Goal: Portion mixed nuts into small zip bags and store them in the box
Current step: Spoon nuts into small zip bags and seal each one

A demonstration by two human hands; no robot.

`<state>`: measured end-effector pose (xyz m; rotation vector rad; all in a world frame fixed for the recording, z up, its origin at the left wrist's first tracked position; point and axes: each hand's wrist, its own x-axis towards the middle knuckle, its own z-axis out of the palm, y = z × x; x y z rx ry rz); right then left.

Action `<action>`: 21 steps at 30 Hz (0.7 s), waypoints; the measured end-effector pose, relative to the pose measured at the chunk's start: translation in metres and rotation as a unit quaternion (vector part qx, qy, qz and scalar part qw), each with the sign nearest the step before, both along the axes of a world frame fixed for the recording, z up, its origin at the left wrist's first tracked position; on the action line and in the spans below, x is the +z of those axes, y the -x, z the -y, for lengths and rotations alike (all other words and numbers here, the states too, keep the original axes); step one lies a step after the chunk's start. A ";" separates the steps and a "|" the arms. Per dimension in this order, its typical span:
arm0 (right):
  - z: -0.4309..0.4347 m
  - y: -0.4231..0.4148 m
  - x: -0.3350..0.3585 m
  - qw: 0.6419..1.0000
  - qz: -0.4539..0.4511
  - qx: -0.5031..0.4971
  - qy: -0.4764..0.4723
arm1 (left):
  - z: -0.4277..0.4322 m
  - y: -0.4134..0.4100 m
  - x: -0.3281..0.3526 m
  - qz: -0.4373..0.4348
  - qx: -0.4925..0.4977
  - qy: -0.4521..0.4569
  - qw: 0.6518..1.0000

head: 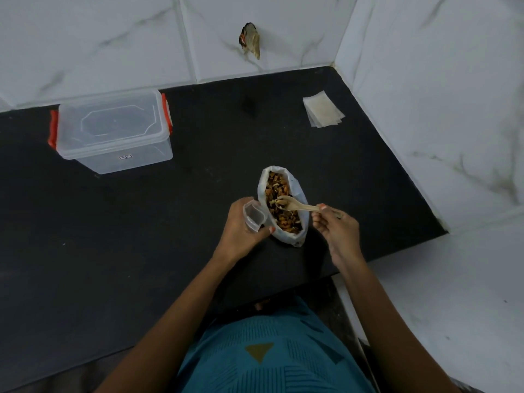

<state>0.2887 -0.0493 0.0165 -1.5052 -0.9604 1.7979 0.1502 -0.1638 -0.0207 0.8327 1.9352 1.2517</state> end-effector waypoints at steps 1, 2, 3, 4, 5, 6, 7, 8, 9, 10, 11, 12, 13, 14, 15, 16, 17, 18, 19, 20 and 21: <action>0.000 -0.002 0.002 1.000 -0.008 -0.004 0.009 | 0.000 0.001 0.001 -0.004 0.005 -0.006 1.000; 0.000 -0.003 0.004 1.000 -0.015 -0.006 0.016 | -0.001 0.001 0.002 -0.002 0.008 -0.012 1.000; 0.000 -0.005 0.007 0.999 -0.023 -0.006 0.023 | -0.001 0.002 0.003 0.001 0.008 -0.017 1.000; 0.000 -0.006 0.010 0.999 -0.031 -0.005 0.028 | -0.002 0.002 0.004 0.003 0.007 -0.024 1.000; 0.001 -0.007 0.015 0.999 -0.040 -0.003 0.032 | -0.003 0.003 0.005 0.005 0.006 -0.031 0.999; 0.001 -0.007 0.019 0.998 -0.046 -0.002 0.034 | -0.005 0.003 0.006 0.008 0.007 -0.039 0.999; 0.002 -0.007 0.025 0.998 -0.051 0.000 0.034 | -0.006 0.003 0.006 0.012 0.008 -0.045 0.999; 0.003 -0.007 0.031 0.998 -0.056 0.004 0.031 | -0.007 0.002 0.006 0.013 0.010 -0.049 0.999; 0.005 -0.007 0.037 0.998 -0.062 0.009 0.026 | -0.008 0.001 0.006 0.011 0.012 -0.054 0.998; 0.007 -0.007 0.043 0.997 -0.068 0.017 0.018 | -0.009 0.001 0.006 0.009 0.015 -0.059 0.998; 0.010 -0.006 0.050 0.997 -0.072 0.029 0.004 | -0.010 0.000 0.007 0.007 0.019 -0.064 0.998; 0.013 -0.005 0.055 0.996 -0.072 0.043 -0.016 | -0.011 -0.001 0.008 0.007 0.022 -0.069 0.997; 0.017 -0.003 0.060 0.995 -0.067 0.060 -0.044 | -0.012 -0.002 0.009 0.009 0.026 -0.073 0.997; 0.021 -0.002 0.063 0.992 -0.057 0.078 -0.079 | -0.013 -0.003 0.011 0.014 0.030 -0.081 0.996; 0.026 0.000 0.065 0.987 -0.041 0.096 -0.120 | -0.014 -0.004 0.012 0.017 0.035 -0.091 0.995; 0.030 0.002 0.066 0.979 -0.017 0.114 -0.167 | -0.015 -0.004 0.014 0.019 0.040 -0.103 0.994; 0.034 0.003 0.066 0.967 0.012 0.130 -0.218 | -0.016 -0.005 0.015 0.016 0.045 -0.112 0.993; 0.038 0.005 0.065 0.951 0.041 0.146 -0.270 | -0.016 -0.006 0.018 0.011 0.050 -0.120 0.991; 0.042 0.007 0.064 0.932 0.063 0.162 -0.318 | -0.016 -0.006 0.019 0.005 0.054 -0.125 0.991; 0.045 0.008 0.062 0.912 0.078 0.179 -0.361 | -0.016 -0.006 0.021 0.002 0.055 -0.129 0.990; 0.048 0.010 0.061 0.888 0.090 0.197 -0.407 | -0.016 -0.006 0.022 0.003 0.055 -0.134 0.989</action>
